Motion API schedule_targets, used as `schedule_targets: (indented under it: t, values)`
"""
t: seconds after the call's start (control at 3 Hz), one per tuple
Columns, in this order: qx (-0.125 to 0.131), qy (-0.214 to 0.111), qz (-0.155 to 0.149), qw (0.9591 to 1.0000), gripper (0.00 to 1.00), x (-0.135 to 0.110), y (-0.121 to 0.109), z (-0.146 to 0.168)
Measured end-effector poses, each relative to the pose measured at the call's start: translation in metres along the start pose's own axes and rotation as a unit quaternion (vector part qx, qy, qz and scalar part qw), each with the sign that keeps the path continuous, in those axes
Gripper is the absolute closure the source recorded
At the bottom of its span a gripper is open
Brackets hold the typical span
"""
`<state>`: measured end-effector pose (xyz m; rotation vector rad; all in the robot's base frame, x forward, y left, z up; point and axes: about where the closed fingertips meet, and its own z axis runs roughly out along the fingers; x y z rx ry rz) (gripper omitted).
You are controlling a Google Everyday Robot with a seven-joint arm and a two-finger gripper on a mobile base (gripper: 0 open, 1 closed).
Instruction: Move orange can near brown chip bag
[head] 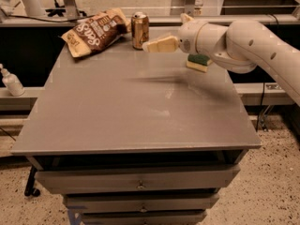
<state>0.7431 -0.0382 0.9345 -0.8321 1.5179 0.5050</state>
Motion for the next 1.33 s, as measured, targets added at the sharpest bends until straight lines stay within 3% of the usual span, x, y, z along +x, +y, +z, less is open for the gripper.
schedule_targets:
  t: [0.33, 0.67, 1.0, 1.33]
  values:
    - [-0.010, -0.021, -0.022, 0.9995, 0.00, -0.007, 0.015, -0.054]
    - [-0.035, -0.040, -0.045, 0.9976, 0.00, -0.006, 0.038, -0.108]
    - [-0.059, -0.032, -0.065, 0.9956, 0.00, -0.002, 0.058, -0.167]
    - [-0.070, -0.033, -0.065, 0.9948, 0.00, -0.003, 0.064, -0.172]
